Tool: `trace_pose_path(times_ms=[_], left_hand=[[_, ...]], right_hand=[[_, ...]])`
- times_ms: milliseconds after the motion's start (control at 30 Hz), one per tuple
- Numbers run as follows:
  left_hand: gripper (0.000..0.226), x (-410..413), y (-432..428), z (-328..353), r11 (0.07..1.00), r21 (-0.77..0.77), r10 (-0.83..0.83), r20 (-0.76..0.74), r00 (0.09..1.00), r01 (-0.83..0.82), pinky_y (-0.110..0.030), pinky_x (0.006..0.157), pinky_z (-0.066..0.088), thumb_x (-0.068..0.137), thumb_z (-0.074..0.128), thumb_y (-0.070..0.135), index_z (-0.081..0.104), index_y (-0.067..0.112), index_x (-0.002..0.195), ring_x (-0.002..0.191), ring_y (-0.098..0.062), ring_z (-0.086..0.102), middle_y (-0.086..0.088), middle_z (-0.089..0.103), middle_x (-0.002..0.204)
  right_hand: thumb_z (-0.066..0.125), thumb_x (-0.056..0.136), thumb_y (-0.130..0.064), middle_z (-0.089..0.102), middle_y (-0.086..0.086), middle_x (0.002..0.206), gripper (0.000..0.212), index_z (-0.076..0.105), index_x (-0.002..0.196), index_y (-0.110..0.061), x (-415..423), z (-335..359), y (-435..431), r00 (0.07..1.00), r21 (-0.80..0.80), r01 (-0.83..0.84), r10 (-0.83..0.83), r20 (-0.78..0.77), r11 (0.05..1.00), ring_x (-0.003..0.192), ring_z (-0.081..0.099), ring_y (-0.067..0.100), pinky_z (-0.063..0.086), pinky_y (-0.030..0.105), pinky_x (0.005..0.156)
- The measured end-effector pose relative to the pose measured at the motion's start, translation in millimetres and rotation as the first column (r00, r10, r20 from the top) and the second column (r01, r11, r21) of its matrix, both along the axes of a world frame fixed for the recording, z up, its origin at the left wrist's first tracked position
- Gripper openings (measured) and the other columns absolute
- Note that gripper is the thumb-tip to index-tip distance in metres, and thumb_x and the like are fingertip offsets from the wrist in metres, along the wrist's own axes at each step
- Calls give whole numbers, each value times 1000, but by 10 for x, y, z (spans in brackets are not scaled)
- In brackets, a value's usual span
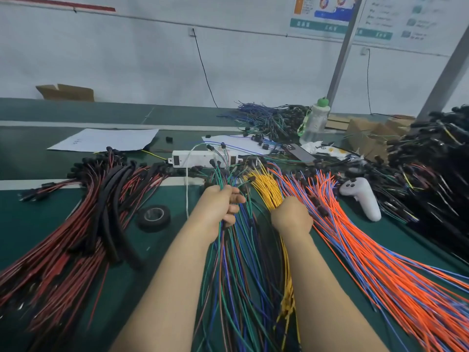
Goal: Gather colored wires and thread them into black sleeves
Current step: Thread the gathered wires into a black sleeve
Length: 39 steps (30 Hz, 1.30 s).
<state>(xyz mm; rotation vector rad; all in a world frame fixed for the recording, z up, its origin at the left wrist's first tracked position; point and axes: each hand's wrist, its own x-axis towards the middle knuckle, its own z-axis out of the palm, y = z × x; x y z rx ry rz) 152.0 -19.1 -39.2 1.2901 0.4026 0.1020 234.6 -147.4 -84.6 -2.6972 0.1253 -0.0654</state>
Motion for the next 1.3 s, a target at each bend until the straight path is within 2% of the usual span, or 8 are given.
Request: trace_pose_path(times_ms=[233, 433, 600, 800, 967, 1067, 1167, 1300], left_hand=[[22, 67, -69, -49, 999, 40, -3, 6, 1000, 3, -12, 31, 27, 103, 32, 15, 50, 8, 92, 37, -3, 38, -4, 59, 68], [23, 89, -170, -94, 998, 60, -9, -18, 1000, 10, -14, 35, 41, 103, 34, 17, 52, 10, 91, 37, -2, 49, -3, 65, 72], [19, 79, -189, -96, 1000, 16, -5, -2, 1000, 5, -15, 36, 44, 102, 34, 12, 51, 6, 95, 37, -3, 50, -6, 64, 74], [18, 142, -258, -125, 997, -80, 9, 6, 1000, -8, -25, 50, 57, 102, 32, 8, 47, -1, 106, 69, -20, 64, -18, 64, 90], [23, 266, -377, -120, 992, -111, 68, 25, 997, -65, -23, 50, 40, 99, 40, 11, 55, 12, 82, 50, -12, 54, -5, 59, 68], [28, 250, -354, 36, 985, -160, 82, 61, 995, -71, -21, 47, 41, 103, 35, 18, 52, 16, 80, 53, -13, 57, -2, 64, 66], [29, 149, -147, 314, 924, -377, 147, 181, 972, -70, -19, 41, 49, 104, 31, 18, 46, 13, 80, 39, -6, 55, 1, 62, 50], [31, -42, 168, 719, 825, -551, 114, 381, 918, 126, -14, 26, 24, 102, 30, 17, 44, 14, 74, 28, -2, 28, 9, 35, 44]], right_hand=[[45, 97, -16, 64, 20, 109, 25, 60, 108, -1, 17, 7, -118, 970, 246, 35, -92, 226, 969, 100, 61, 37, 48, 37, 76], [60, 92, -28, 65, 14, 110, 27, 63, 107, -7, -7, -65, -79, 1000, 34, -13, 12, 10, 999, 104, 60, 34, 48, 37, 85], [57, 94, -27, 69, 15, 105, 24, 67, 103, -7, -27, -59, -122, 987, 240, 49, -84, 135, 970, 101, 63, 33, 47, 34, 80], [50, 97, -24, 68, 16, 100, 24, 64, 99, -4, -104, 189, -144, 942, 375, 25, -147, 300, 927, 96, 62, 34, 40, 31, 70], [55, 94, -25, 70, 12, 95, 20, 66, 96, -8, -370, 332, 62, 918, 308, -342, 244, 314, 888, 90, 63, 29, 41, 29, 70], [57, 91, -15, 71, 10, 88, 11, 67, 88, -13, -447, 376, 31, 858, 439, -513, 441, 263, 738, 86, 64, 27, 49, 29, 78], [58, 90, -18, 69, -1, 86, 13, 71, 88, -15, -327, 382, -266, 923, 498, -295, 108, 370, 816, 87, 63, 19, 45, 25, 74], [58, 92, -30, 49, 14, 131, 33, 57, 121, -14, -108, 184, -640, 960, 160, 223, -246, 137, 961, 122, 42, 36, 36, 40, 97]])
